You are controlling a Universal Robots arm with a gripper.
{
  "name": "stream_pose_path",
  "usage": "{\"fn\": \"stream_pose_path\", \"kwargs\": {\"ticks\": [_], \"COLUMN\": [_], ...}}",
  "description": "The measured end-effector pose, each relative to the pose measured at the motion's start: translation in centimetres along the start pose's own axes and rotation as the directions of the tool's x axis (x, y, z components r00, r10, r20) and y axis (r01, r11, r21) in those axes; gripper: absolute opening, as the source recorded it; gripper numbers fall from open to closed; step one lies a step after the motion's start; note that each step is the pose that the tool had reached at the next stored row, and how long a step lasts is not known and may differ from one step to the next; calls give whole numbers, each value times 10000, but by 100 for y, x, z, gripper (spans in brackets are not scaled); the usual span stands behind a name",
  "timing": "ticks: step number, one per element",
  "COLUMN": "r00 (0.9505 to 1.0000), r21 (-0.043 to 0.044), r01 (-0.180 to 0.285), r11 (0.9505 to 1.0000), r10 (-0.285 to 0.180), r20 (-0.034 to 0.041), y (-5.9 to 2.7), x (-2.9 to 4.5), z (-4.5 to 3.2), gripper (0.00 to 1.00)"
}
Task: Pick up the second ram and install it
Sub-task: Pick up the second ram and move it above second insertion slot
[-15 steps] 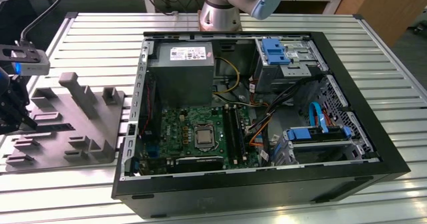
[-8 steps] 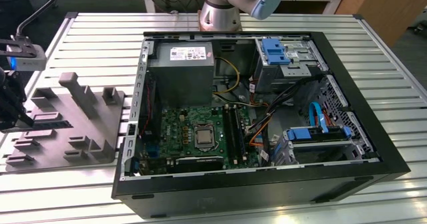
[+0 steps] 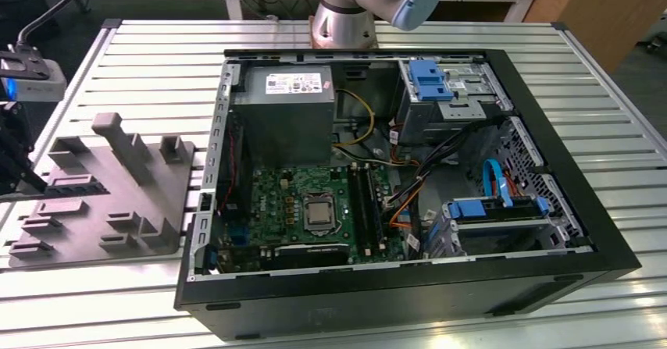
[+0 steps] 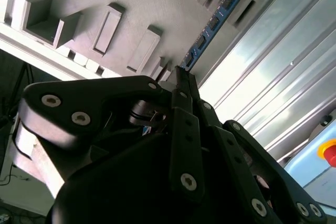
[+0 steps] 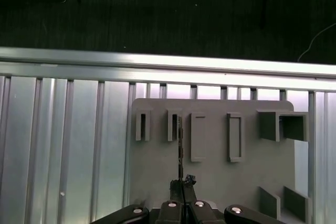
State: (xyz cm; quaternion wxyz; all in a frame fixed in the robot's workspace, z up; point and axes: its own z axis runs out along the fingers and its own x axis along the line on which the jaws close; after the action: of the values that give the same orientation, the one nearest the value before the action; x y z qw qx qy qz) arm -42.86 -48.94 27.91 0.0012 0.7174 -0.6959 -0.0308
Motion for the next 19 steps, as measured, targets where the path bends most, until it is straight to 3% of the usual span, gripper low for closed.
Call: {"fn": "stream_pose_path", "kwargs": {"ticks": [19], "r00": [10000], "r21": [-1], "r01": [0], "r11": [10000], "r10": [0], "r20": [0], "y": [11], "x": [-11], "z": [-254], "gripper": [11]}}
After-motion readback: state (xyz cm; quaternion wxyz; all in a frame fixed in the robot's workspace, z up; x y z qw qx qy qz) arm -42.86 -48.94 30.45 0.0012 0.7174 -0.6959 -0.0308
